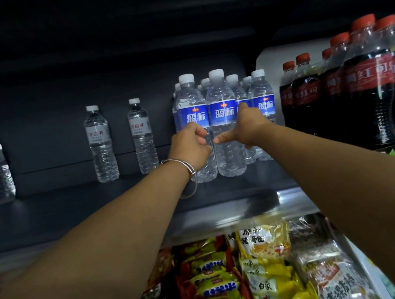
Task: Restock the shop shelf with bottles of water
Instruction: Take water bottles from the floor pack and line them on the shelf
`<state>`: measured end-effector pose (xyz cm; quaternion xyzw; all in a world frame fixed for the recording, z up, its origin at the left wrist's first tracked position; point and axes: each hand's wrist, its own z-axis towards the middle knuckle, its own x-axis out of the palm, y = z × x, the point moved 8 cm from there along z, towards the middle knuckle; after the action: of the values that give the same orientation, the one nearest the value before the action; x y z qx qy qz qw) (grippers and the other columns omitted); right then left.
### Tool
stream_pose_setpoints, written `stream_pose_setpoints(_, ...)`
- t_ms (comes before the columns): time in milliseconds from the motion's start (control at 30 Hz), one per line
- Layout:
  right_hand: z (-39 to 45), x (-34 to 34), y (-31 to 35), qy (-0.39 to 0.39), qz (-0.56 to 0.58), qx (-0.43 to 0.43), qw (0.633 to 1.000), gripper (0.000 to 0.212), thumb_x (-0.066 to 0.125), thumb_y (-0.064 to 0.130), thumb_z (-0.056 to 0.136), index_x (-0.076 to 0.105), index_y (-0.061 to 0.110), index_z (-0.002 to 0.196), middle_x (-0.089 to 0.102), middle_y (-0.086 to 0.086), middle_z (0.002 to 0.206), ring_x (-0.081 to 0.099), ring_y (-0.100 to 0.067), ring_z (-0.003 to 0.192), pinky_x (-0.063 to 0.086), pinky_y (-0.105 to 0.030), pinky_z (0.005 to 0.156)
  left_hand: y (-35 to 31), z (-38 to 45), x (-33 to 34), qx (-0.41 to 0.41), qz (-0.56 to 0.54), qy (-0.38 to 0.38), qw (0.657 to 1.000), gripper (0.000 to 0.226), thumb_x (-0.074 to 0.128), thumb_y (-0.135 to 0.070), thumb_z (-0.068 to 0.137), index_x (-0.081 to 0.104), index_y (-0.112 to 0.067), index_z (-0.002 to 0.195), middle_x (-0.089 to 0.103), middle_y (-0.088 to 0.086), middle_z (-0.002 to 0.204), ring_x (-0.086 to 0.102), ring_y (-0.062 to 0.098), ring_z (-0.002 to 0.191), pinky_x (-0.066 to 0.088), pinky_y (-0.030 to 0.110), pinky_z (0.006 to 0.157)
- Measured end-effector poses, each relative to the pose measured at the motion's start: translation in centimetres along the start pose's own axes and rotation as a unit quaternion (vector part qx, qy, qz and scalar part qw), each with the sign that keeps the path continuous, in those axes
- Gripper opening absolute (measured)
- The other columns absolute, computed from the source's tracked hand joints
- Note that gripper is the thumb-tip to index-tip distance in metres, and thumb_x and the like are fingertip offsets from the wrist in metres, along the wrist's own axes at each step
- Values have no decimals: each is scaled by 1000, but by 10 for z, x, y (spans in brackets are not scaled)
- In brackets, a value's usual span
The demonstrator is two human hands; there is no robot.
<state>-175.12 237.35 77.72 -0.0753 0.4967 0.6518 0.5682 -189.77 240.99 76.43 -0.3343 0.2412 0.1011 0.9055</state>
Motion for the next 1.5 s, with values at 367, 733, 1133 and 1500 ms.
stream_pose_setpoints(367, -133, -50, 2, -159, -192, -122, 961, 58, 67, 36, 83, 46, 12, 132, 58, -12, 123, 52, -31, 114, 43, -37, 89, -55, -83, 13, 103, -57, 9, 993, 37, 59, 6, 78, 51, -6, 112, 51, 13, 117, 56, 27, 99, 46, 31, 87)
stream_pose_setpoints(733, -303, 15, -97, -126, -250, -52, 959, 47, 66, 25, 83, 53, 7, 124, 55, -14, 120, 47, -33, 114, 35, -38, 87, -15, -255, 103, 134, -134, 107, 976, 36, 57, 7, 75, 53, -6, 109, 50, 14, 112, 55, 30, 98, 46, 37, 88)
stream_pose_setpoints(1133, -464, 205, -339, 35, -213, 92, 972, 43, 69, 16, 81, 57, 0, 119, 58, -22, 113, 52, -39, 107, 43, -44, 80, 139, -481, 329, 70, -129, 303, 942, 35, 54, 6, 82, 53, -8, 114, 48, 11, 119, 51, 29, 109, 45, 42, 90)
stream_pose_setpoints(1500, -627, 412, -543, 175, -169, 210, 947, 40, 64, 21, 84, 54, 7, 120, 56, -15, 115, 49, -34, 109, 42, -41, 83, 302, -682, 493, -41, -98, 425, 899, 40, 58, 10, 76, 55, -7, 112, 51, 10, 116, 51, 27, 108, 44, 42, 94)
